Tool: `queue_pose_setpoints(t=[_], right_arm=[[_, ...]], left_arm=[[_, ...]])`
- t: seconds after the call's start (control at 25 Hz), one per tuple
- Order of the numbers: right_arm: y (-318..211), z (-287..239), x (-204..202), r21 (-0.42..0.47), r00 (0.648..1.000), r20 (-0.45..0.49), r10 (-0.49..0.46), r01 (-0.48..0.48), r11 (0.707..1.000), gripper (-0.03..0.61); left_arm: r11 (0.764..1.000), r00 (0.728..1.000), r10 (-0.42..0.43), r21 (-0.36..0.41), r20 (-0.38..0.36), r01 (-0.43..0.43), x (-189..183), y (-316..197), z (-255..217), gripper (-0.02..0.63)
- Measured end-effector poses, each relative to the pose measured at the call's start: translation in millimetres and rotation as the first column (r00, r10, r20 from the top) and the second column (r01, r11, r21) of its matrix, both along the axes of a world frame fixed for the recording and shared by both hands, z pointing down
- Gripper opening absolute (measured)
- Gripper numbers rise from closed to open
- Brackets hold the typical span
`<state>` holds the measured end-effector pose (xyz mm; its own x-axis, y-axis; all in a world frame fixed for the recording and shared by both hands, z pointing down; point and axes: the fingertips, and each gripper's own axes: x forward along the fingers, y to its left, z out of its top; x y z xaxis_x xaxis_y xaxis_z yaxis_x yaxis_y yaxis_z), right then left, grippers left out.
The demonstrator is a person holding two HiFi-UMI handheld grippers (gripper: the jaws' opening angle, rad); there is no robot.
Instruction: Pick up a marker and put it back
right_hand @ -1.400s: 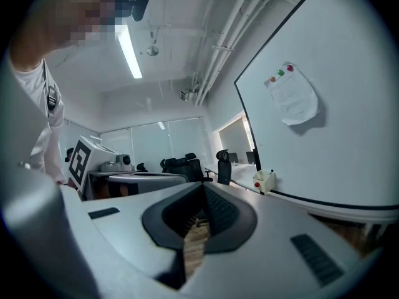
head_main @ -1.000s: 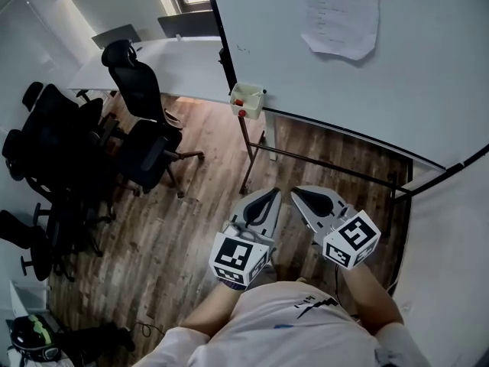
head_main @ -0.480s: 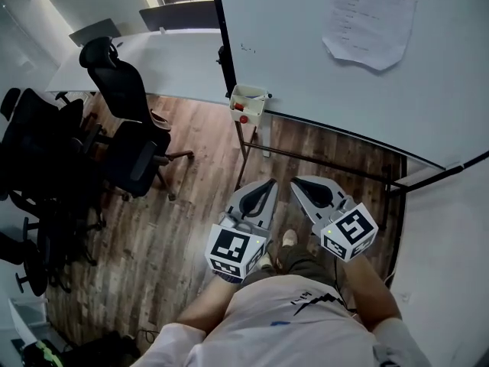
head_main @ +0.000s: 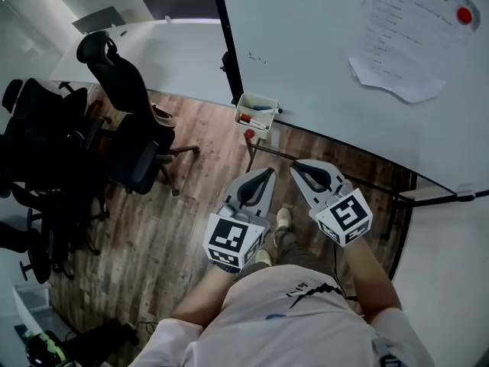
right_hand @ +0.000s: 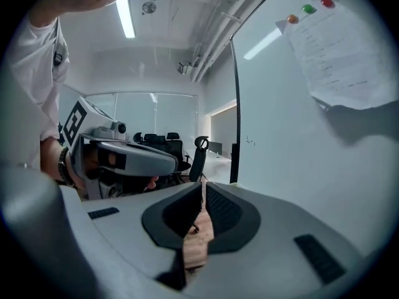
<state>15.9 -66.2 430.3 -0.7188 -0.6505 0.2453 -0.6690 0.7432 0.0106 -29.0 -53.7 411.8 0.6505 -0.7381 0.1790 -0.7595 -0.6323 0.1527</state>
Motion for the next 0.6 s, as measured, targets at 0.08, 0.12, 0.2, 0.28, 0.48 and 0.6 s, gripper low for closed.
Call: queue_pose_setpoints(t=[0.08,0.12,0.2,0.28,0.48,0.6], right_arm=[[-24.9,7.0,5.1,0.006,0.999,-0.030,-0.013,0.013,1.000,0.015],[-36.7,11.5,7.2,0.007,0.999,-0.043,-0.019,0.019,1.000,0.015],[-59.8,22.0,10.9,0.011,0.997,-0.074,-0.030,0.031,0.999,0.016],[-80.5,32.9,13.7,0.021,0.992,-0.118,-0.045,0.048,0.999,0.017],[-119.1,59.9,15.7,0.048,0.966,-0.242,-0.090,0.104,0.993,0.041],[-132.9,74.5,12.8,0.092,0.923,-0.369,-0.112,0.156,0.983,0.078]], left_arm=[[1.000,1.000,-0.021,-0.008,0.008,0.021,3.0,-22.7,3.5,0.012],[0.999,0.999,-0.031,-0.012,0.013,0.031,4.6,-33.2,5.7,0.012],[0.999,0.999,-0.048,-0.024,0.019,0.049,7.8,-53.3,11.9,0.012],[0.997,0.997,-0.069,-0.040,0.024,0.070,10.0,-70.7,18.2,0.012],[0.990,0.992,-0.121,-0.064,0.044,0.123,9.9,-105.4,32.6,0.012],[0.986,0.988,-0.141,-0.081,0.058,0.146,8.7,-118.6,39.4,0.012]])
